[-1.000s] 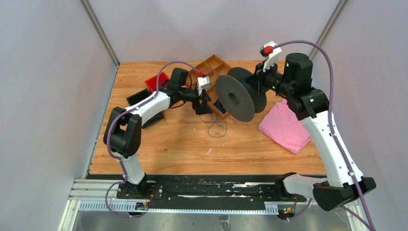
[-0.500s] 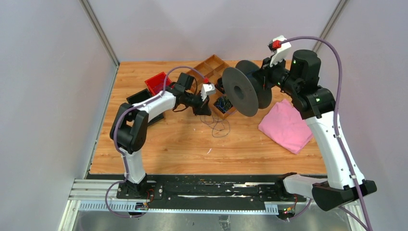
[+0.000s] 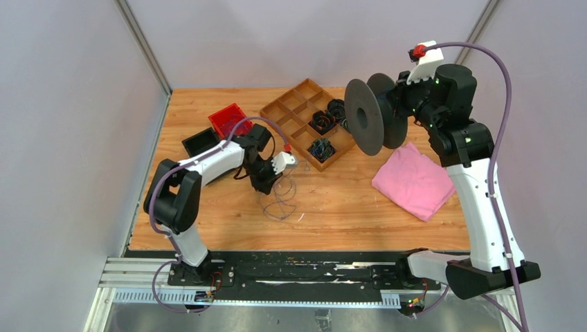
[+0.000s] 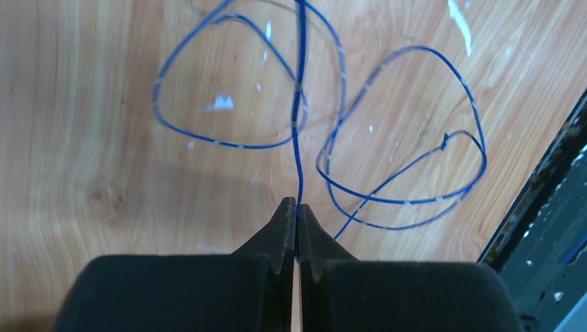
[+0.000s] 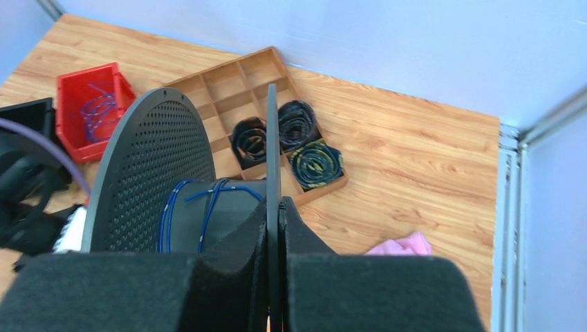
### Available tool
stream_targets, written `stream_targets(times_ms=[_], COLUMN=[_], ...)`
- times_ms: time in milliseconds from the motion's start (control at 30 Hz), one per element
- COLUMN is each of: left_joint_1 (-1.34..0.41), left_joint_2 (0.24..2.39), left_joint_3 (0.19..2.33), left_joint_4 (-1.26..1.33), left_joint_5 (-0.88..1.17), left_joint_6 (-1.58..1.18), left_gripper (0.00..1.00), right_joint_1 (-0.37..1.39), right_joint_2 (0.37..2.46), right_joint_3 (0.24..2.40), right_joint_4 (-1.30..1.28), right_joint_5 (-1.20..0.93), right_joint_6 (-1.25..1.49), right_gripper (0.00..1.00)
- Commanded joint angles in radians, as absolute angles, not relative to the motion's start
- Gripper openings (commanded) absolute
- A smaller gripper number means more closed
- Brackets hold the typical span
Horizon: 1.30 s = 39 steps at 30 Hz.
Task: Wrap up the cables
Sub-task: Wrap the cable around the cable reel.
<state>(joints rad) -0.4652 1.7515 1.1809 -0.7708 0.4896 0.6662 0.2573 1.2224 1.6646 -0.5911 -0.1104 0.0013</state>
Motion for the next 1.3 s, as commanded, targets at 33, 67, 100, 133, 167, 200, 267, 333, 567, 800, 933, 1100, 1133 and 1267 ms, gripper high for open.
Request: stream_targets(times_ms=[33,67,100,133,167,200,267,333,567,800,933,1100,1133,1267], left_joint_1=[-0.460,-0.458,-0.452,-0.446,-0.439,-0.433,-0.422,-0.414,-0.404,-0.377,-0.360,-0.358,-0.359,-0.358], left_joint_2=[1.654,1.641,1.629,1.615,1.602,1.592,1.573,1.562,1.562,1.543,1.532,1.518,1.514,1.515], left_joint_3=[1.134,1.126,1.118,1.110,1.104,1.098,1.088,1.079,1.053,1.020,1.016,1.047,1.059,1.118], left_joint_4=[-0.872,-0.884,-0.891,-0.899,-0.907,-0.916,-0.924,-0.926,-0.965,-0.988,-0.991,-0.994,-0.994,-0.993], left_joint_5=[0.309,0.282,0.260,0.243,0.229,0.215,0.184,0.155,0.094,0.070,0.082,0.192,0.232,0.383], left_joint_6=[0.729,0.737,0.746,0.756,0.765,0.774,0.792,0.809,0.868,0.918,0.926,0.914,0.906,0.879], left_gripper=[0.00,0.00,0.01,0.00,0.00,0.00,0.01,0.02,0.02,0.04,0.05,0.15,0.18,0.29], right_joint_1=[0.208,0.200,0.194,0.185,0.179,0.173,0.161,0.156,0.137,0.118,0.117,0.117,0.117,0.118], right_joint_2=[1.212,1.212,1.211,1.212,1.211,1.209,1.209,1.210,1.211,1.210,1.209,1.210,1.212,1.220], right_joint_3=[1.718,1.717,1.715,1.714,1.712,1.710,1.704,1.695,1.693,1.696,1.683,1.656,1.650,1.650], right_joint_4=[-0.535,-0.535,-0.535,-0.534,-0.533,-0.531,-0.528,-0.522,-0.507,-0.502,-0.495,-0.485,-0.483,-0.484], right_joint_5=[-0.011,-0.009,-0.007,-0.008,-0.008,-0.009,-0.015,-0.015,-0.005,-0.001,-0.005,-0.053,-0.069,-0.121], right_joint_6=[-0.010,-0.014,-0.016,-0.017,-0.018,-0.018,-0.017,-0.016,-0.028,-0.036,-0.038,-0.028,-0.021,0.006], right_gripper=[0.01,0.01,0.01,0.00,0.00,0.01,0.01,0.00,0.01,0.01,0.00,0.01,0.01,0.01])
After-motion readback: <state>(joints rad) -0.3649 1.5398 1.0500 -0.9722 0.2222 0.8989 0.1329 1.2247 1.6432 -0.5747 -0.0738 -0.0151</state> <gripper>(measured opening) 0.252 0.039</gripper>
